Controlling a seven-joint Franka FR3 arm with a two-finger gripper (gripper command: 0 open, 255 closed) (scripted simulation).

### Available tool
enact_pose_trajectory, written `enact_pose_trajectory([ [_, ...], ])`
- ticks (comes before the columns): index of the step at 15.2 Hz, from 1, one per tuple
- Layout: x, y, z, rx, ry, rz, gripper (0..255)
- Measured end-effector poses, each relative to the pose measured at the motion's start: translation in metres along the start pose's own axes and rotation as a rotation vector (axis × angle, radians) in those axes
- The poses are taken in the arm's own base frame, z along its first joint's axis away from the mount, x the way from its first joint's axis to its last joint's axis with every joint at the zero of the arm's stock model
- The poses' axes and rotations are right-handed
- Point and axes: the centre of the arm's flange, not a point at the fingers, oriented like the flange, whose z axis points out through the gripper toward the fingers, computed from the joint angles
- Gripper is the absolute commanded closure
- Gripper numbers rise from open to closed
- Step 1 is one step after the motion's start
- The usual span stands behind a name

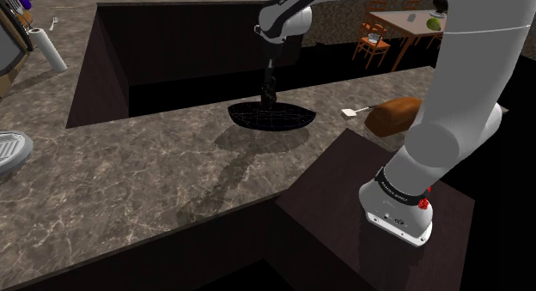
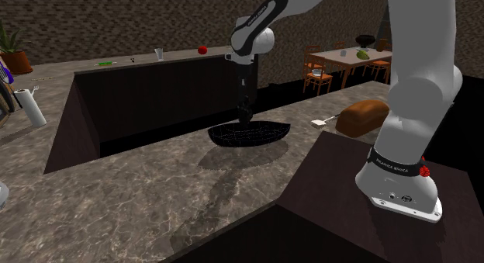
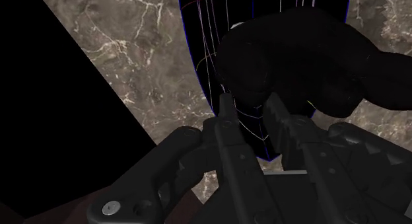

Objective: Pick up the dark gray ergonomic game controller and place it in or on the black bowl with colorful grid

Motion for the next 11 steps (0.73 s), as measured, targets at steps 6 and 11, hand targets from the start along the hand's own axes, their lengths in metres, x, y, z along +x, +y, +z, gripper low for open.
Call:
enact_pose_trajectory([
  [6, -0.008, 0.010, 0.024, 0.000, 0.000, -0.001, 255],
  [11, -0.009, 0.010, 0.050, 0.001, 0.000, -0.001, 255],
])
